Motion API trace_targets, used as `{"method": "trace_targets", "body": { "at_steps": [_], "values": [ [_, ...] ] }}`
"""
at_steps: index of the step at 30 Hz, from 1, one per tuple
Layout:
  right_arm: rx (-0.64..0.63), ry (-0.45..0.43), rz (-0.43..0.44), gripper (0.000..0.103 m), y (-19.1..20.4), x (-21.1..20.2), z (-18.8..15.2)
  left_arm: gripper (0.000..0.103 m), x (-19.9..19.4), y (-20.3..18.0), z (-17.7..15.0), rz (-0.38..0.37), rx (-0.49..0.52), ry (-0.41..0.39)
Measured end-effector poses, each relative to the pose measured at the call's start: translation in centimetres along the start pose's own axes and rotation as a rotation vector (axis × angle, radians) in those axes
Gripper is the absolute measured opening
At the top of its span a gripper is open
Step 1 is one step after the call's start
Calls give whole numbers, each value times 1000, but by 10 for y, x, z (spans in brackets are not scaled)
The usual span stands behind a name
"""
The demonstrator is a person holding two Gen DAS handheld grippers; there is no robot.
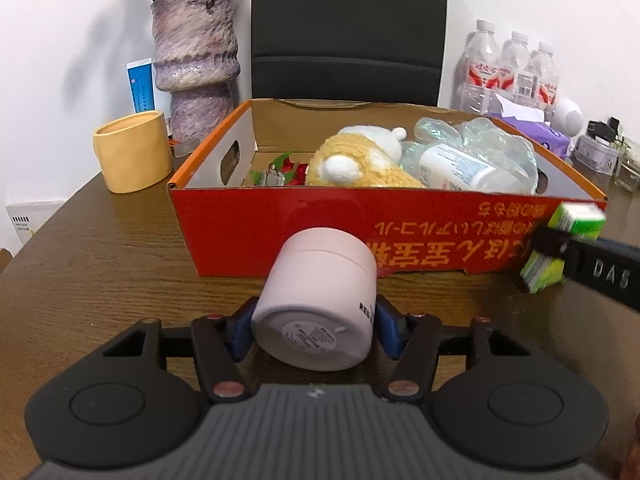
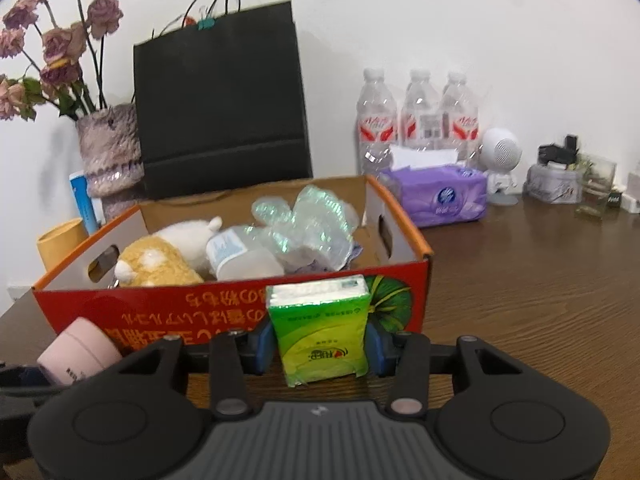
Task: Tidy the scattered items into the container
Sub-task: 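Lift and carry the pink cylinder and tissue pack with both grippers over the box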
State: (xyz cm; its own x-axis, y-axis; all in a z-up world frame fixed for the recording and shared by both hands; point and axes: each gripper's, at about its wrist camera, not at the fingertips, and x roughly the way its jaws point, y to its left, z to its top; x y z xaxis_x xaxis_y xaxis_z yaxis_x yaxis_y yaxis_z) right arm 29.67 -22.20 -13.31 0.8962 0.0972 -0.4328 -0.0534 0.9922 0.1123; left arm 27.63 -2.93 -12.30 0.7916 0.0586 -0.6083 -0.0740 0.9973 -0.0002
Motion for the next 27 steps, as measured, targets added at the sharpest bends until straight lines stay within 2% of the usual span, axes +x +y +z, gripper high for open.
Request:
{"method": "trace_targets", "body": {
  "at_steps": [3, 16, 23, 27],
  "values": [
    [-6, -27, -1, 43, -2, -8, 0, 60, -5, 0, -2, -12, -1, -3],
    [-18, -20, 38, 43, -5, -31, -10, 60, -34, 5, -12, -5, -28, -57],
    [-17, -35, 58, 43, -9, -55, -13, 59, -67, 9, -15, -12, -39, -125],
    [-27, -25, 65, 43, -10, -68, -15, 59, -86, 13, -13, -35, -42, -136]
  ]
}}
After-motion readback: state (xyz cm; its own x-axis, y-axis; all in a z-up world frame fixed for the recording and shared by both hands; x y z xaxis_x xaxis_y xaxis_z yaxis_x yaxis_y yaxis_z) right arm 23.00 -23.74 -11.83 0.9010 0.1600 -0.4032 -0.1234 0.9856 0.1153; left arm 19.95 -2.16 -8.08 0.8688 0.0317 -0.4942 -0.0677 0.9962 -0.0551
